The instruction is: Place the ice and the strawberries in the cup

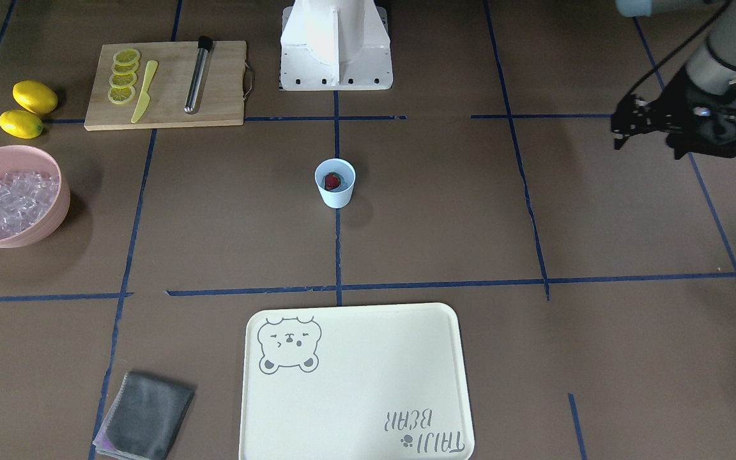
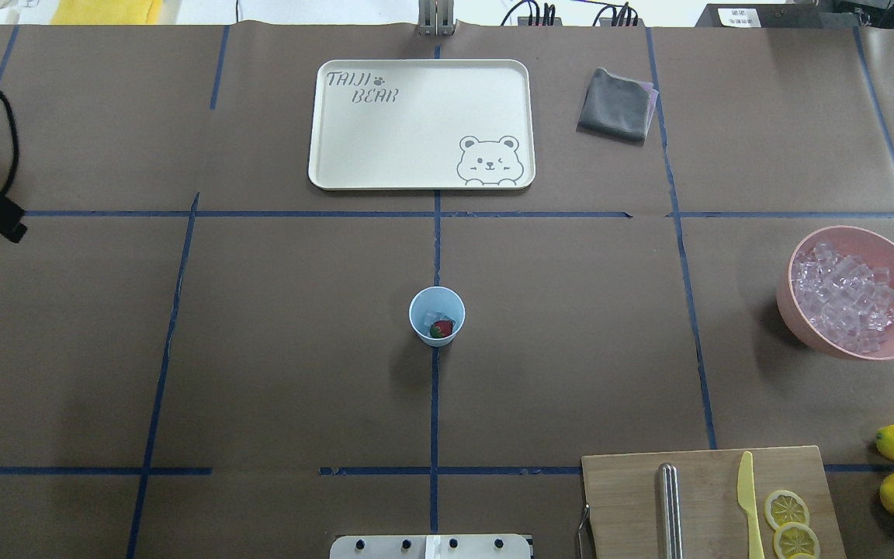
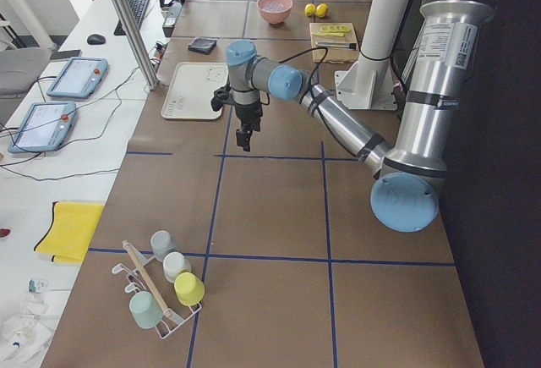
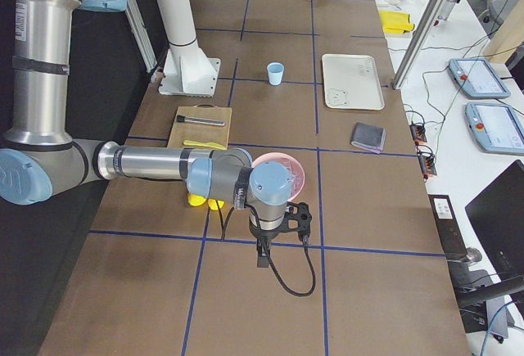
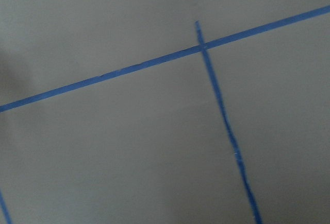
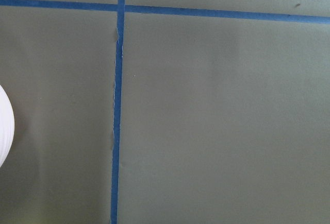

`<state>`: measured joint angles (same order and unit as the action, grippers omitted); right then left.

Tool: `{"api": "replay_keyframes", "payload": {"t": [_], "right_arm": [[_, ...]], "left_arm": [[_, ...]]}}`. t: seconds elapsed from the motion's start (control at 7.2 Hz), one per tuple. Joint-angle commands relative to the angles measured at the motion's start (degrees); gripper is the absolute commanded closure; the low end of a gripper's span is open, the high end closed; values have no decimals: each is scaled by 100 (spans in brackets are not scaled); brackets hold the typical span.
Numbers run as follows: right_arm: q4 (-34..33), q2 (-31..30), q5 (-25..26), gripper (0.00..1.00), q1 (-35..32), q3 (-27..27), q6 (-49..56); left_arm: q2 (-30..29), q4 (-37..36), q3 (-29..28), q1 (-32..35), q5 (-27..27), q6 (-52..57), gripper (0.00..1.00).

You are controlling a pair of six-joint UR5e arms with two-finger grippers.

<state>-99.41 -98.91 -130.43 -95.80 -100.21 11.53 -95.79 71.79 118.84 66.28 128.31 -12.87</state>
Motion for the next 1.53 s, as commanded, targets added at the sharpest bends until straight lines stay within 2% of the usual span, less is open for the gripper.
{"api": "replay_keyframes", "payload": {"t": [0.0, 0.28, 0.69, 0.97, 1.39], "right_arm": [[1, -14, 0, 0, 0, -7, 7], [1, -5, 0, 0, 0, -7, -2], [194, -5, 9, 0, 0, 54, -2], [203, 3, 0, 0, 0, 54, -2], [203, -5, 0, 0, 0, 54, -2]], "left_arm": [[918, 10, -185, 612, 247, 539, 0], [1368, 80, -518, 1402, 702, 671, 0], [1396, 89, -1396, 2238, 967, 2363, 0], [1405, 81, -1452, 2573, 968, 2535, 0], [1353, 177, -1451, 2592, 916, 2491, 0]]}}
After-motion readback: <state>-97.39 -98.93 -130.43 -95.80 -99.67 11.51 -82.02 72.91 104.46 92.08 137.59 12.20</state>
